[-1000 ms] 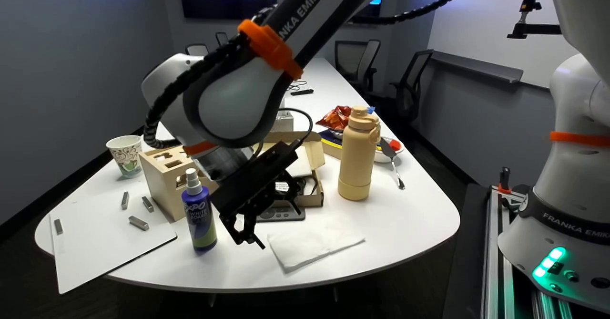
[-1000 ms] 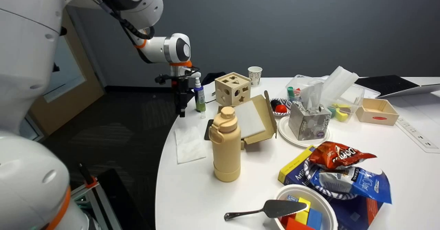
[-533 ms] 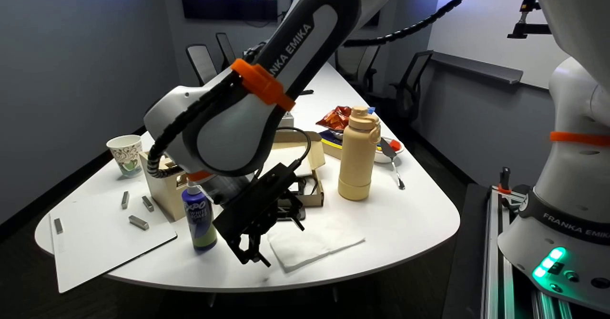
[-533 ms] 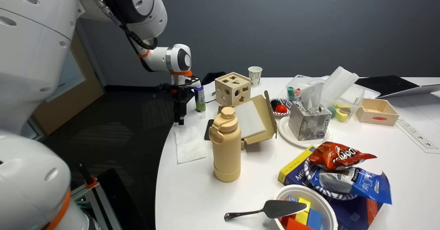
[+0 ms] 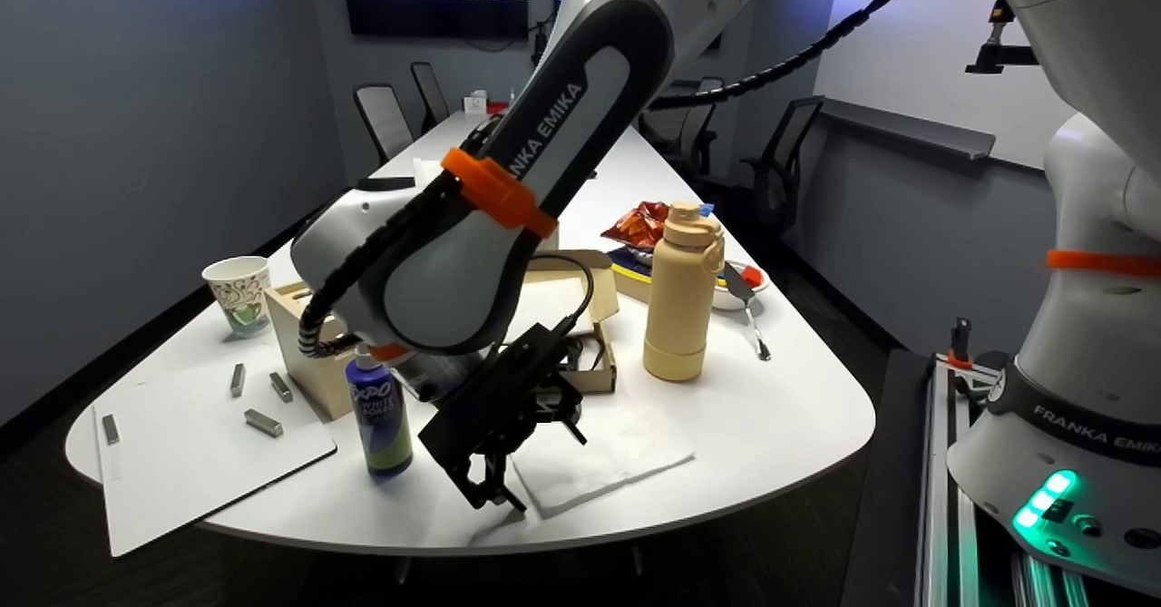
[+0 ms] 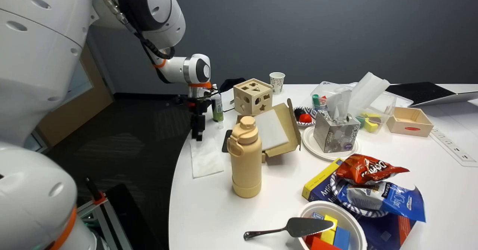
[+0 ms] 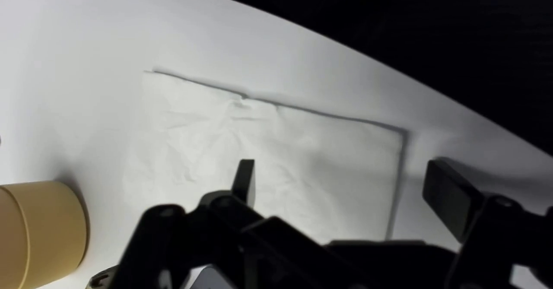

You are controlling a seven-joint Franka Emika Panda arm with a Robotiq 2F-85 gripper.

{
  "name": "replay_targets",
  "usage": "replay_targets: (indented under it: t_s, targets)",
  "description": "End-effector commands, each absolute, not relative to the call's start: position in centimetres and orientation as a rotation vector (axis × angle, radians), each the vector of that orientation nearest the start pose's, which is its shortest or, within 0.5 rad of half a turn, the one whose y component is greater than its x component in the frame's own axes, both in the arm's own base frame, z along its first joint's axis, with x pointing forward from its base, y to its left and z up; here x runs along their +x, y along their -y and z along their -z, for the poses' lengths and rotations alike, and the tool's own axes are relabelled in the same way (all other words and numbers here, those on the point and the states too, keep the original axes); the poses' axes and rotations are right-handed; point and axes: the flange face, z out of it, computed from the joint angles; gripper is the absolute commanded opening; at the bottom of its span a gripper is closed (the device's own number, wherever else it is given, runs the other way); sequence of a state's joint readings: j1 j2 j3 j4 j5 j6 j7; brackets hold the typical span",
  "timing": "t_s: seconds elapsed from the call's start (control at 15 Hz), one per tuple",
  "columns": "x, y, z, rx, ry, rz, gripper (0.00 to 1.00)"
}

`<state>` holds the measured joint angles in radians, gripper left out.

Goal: Fold the paper towel in half

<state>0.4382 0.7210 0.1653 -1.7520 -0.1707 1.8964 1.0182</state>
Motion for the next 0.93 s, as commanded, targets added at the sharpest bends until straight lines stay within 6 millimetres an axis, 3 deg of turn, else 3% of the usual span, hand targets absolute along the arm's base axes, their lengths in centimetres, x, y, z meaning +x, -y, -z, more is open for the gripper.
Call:
replay_targets:
  t_s: [0.0,0.07,0.2,0.73,0.87]
  targets:
    - [49.92,-32.35,-12.69,-3.444,-0.548,-0.698,1.00]
    - [49.84,-32.49,-12.69,-3.441,-0.545,-0.701,0.75]
    - [49.94,-32.44,-12.65,-3.440,-0.542,-0.700,0.66]
    - [49.92,-32.57,-12.15,-3.429,-0.519,-0.715,0.04]
    - [49.88,-32.57,-12.10,-3.429,-0.523,-0.717,0.00]
